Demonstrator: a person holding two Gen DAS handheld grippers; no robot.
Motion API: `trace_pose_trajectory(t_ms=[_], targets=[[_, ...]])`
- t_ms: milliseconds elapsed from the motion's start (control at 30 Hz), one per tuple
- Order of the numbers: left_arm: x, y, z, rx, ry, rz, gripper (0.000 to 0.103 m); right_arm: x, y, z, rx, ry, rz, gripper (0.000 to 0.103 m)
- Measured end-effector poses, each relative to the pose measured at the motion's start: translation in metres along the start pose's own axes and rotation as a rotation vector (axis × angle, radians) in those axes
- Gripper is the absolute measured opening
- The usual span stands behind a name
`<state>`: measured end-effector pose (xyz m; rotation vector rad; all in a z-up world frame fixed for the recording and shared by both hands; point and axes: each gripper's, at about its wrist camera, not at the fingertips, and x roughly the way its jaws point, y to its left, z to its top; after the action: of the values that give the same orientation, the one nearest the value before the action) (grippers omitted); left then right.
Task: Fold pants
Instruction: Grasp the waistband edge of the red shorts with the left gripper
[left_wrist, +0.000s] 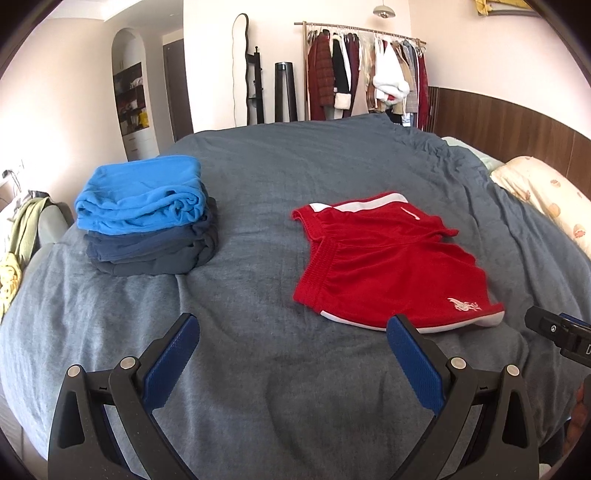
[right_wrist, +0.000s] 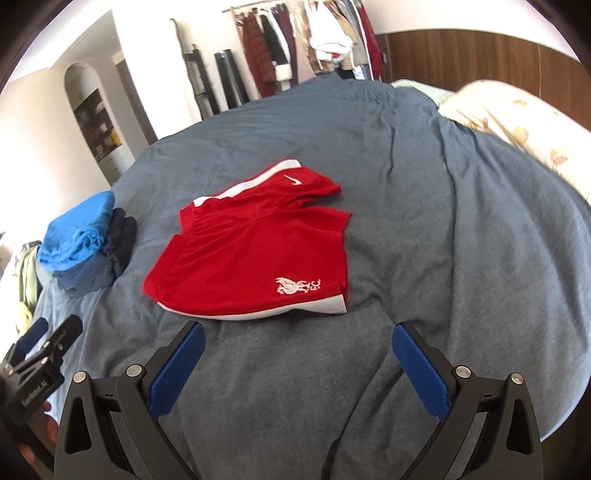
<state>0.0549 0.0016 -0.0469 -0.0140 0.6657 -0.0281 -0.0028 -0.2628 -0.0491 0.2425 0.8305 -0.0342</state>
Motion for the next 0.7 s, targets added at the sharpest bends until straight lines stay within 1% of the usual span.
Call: trace_pose_trajectory(t_ms=[67, 167, 233, 300, 367, 433, 567, 633, 700], targets=[[0.008, -0.001, 0.002, 0.010, 0.035, 0.003, 0.101, 0.009, -0.004, 0.001, 0.017, 0.017, -0.007, 0.101], [0.027, -0.001, 0.008, -0.005, 0.039, -0.026, 0.096, 0.022, -0.009, 0.005, 0.036, 0.039, -0.017, 0.095], [0.043, -0.001, 0.013, -0.018, 0.062, -0.039, 0.093, 0.031, -0.011, 0.006, 0.052, 0.057, -0.016, 0.093], [0.056, -0.001, 0.016, -0.034, 0.074, -0.050, 0.091, 0.041, -0.013, 0.009, 0.069, 0.074, -0.016, 0.088], [0.071, -0.001, 0.017, -0.033, 0.110, -0.054, 0.089, 0.051, -0.015, 0.012, 0.080, 0.084, -0.024, 0.084], [0.084, -0.004, 0.018, -0.028, 0.125, -0.058, 0.087, 0.058, -0.017, 0.016, 0.093, 0.094, -0.032, 0.082], [0.110, -0.009, 0.016, 0.005, 0.178, -0.065, 0.083, 0.073, -0.018, 0.021, 0.107, 0.106, -0.043, 0.077], [0.122, -0.009, 0.015, 0.004, 0.205, -0.075, 0.080, 0.079, -0.020, 0.022, 0.112, 0.111, -0.052, 0.075], [0.135, -0.007, 0.013, -0.013, 0.251, -0.092, 0.079, 0.087, -0.022, 0.021, 0.113, 0.117, -0.057, 0.071]])
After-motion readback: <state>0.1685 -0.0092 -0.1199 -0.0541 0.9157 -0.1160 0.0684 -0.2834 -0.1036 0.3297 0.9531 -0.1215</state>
